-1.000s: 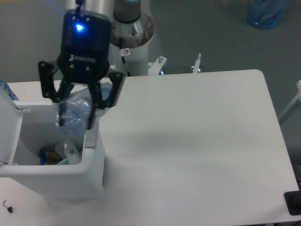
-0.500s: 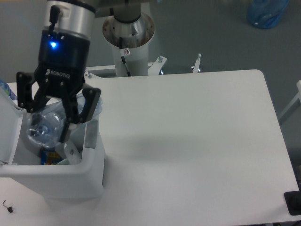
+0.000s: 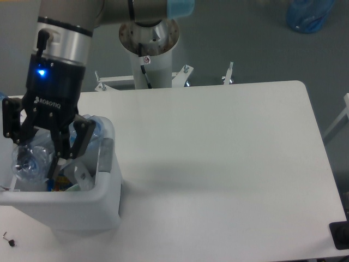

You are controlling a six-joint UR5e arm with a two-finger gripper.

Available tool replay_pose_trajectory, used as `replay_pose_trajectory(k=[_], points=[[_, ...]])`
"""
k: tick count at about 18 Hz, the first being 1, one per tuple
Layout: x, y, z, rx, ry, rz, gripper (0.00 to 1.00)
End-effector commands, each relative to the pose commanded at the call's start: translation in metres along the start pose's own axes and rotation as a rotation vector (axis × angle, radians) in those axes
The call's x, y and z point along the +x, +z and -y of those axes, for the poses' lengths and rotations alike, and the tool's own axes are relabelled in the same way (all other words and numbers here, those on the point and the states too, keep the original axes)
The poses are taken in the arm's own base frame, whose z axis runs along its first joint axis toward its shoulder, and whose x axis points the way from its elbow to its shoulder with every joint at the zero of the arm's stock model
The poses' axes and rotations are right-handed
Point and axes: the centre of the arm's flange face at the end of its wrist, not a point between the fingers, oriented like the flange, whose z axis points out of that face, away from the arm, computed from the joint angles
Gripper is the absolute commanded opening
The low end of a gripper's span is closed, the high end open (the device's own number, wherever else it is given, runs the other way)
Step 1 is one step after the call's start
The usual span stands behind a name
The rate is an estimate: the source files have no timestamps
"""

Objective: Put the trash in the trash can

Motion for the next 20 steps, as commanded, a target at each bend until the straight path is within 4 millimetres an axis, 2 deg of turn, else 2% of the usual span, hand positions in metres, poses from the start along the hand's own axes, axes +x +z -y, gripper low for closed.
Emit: replay_pose_trajectory(k=[3,6,12,16,17,19,20], points=[[0.0,0.004,-0.002,-0.006,-0.003,-0.001,0.56],[0.013,0.01,-0.004,-0.016,0.005,-0.018,0.56],[0.025,0.034,-0.014,-0.05,0.009,-0.046,0.56],[0.025,0.046,-0.024,-0.076,0.002,-0.053,0.57],[0.025,0.049,-0.029,-0.086,0.0,-0.056,0.58],[0.026,0.047,-0.03,-0.086,0.007,-0.056,0.84],[0.027,0.044,-0.029,-0.083,0.019,-0.056,0.9]])
